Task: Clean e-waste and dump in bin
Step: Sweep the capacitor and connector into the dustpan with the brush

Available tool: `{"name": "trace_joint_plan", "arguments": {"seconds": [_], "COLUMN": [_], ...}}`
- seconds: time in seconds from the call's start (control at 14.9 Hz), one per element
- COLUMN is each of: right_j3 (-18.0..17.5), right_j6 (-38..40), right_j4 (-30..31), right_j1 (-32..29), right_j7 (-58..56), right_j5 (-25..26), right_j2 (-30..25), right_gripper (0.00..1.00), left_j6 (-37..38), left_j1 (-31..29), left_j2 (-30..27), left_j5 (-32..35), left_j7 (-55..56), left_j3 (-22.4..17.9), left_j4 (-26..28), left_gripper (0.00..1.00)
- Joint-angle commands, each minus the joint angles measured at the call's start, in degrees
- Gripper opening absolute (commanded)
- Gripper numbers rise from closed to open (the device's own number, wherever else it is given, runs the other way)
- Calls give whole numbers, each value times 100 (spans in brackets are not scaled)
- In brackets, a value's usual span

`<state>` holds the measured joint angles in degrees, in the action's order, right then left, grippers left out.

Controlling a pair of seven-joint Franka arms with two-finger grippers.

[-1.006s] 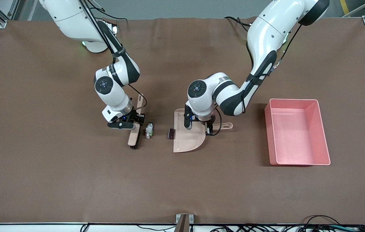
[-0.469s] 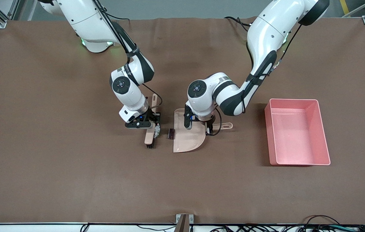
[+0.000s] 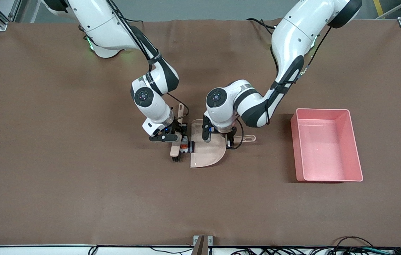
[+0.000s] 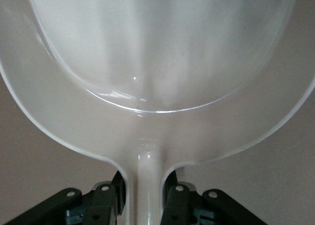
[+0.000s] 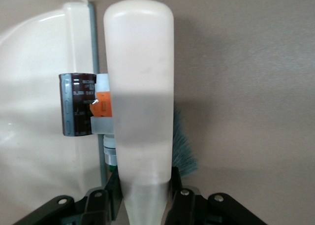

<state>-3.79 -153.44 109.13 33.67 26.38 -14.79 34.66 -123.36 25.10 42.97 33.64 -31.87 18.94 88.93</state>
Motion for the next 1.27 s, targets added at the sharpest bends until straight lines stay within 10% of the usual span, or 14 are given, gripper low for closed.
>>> {"name": "trace_joint_plan", "arguments": {"seconds": [0.0,1.21], "right_j3": [-122,-113], "right_j6": [51,534], "right_j4": [-190,-718], "right_j1": [17,343], "right_j7": [-36,25], "right_j5": [-182,-586], "right_j2": [102,269], "right_gripper": [0,0], "left_j6": [93,93], "left_j1": [47,-5], "left_j2": [89,45], "left_j5": [72,99], "left_j7": [-65,-74], "left_j3": [-13,-13], "left_j4": [-77,-77], "left_gripper": [21,21]}}
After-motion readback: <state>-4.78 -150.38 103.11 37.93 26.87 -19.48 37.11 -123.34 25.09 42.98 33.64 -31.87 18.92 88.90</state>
